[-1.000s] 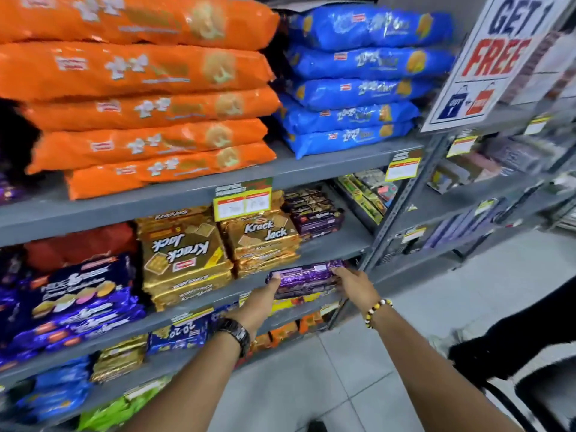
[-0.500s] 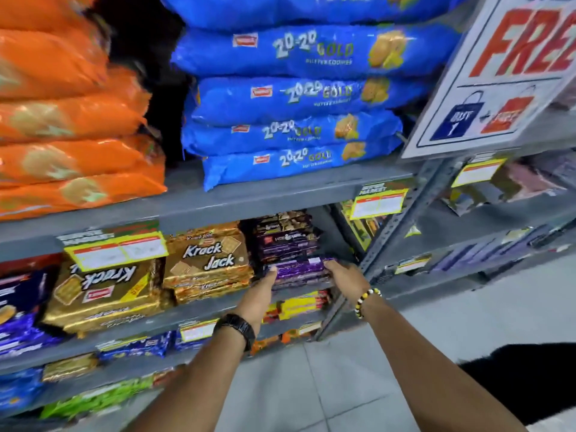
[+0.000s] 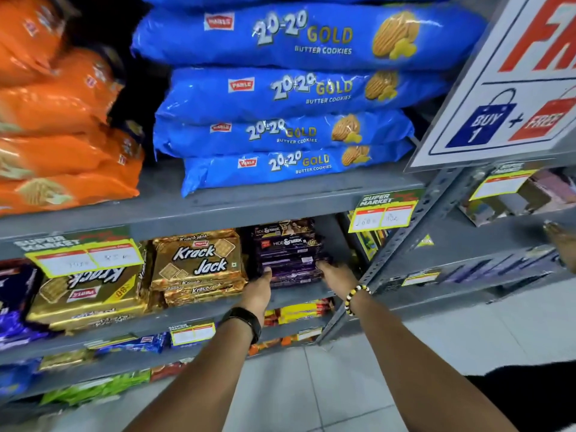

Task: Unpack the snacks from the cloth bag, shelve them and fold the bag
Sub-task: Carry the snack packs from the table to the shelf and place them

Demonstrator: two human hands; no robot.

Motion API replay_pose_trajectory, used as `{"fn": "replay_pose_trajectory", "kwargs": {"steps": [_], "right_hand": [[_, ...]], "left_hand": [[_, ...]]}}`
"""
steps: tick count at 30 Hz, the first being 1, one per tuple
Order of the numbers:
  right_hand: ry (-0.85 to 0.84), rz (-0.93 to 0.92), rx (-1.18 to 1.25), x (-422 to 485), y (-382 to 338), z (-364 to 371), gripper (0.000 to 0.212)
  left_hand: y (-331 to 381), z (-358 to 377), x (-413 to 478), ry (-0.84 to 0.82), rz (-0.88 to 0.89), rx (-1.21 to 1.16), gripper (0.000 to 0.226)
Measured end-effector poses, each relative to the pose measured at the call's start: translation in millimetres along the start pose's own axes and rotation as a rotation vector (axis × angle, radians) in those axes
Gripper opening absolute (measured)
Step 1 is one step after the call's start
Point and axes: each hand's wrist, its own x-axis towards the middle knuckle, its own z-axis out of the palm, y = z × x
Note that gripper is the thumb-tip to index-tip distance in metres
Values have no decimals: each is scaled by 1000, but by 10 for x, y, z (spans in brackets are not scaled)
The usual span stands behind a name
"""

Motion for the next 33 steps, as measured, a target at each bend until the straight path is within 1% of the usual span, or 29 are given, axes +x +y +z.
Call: {"fn": "replay_pose_trajectory", "kwargs": {"steps": [4,6,9,12,17,20,23,25,27,30,33], "right_hand": [[-11,6,37,161,33,91,47],[-1,7,61,352,117,126,41],[-8,0,55,482,146,125,37],[0,-4,69,357,10,105,51],[-3,4,50,377,-4,93,53],[-16,-16,33,436,54,66,52],[35,-13,13,412,71,54,71],[51,-28,48,354,90,54,72],[73,-42,106,276,124,45,72],[131,-100,132,113,172,35,62],[184,-129,184,-100,230,84,67]], "left_hand": [[56,60,47,58,-4,40,71],[84,87,75,82,-3,56,71],[115,130,86,83,-10,27,67],[130,156,104,96,-21,16,63],[193,184,101,128,4,70,55],[209,213,33,155,-14,48,62],[166,225,-56,157,-33,62,72],[129,240,-150,147,-37,56,75],[87,235,-284,120,-10,68,73],[-2,159,-446,49,39,85,71],[-61,-24,-577,-54,56,125,70]]}}
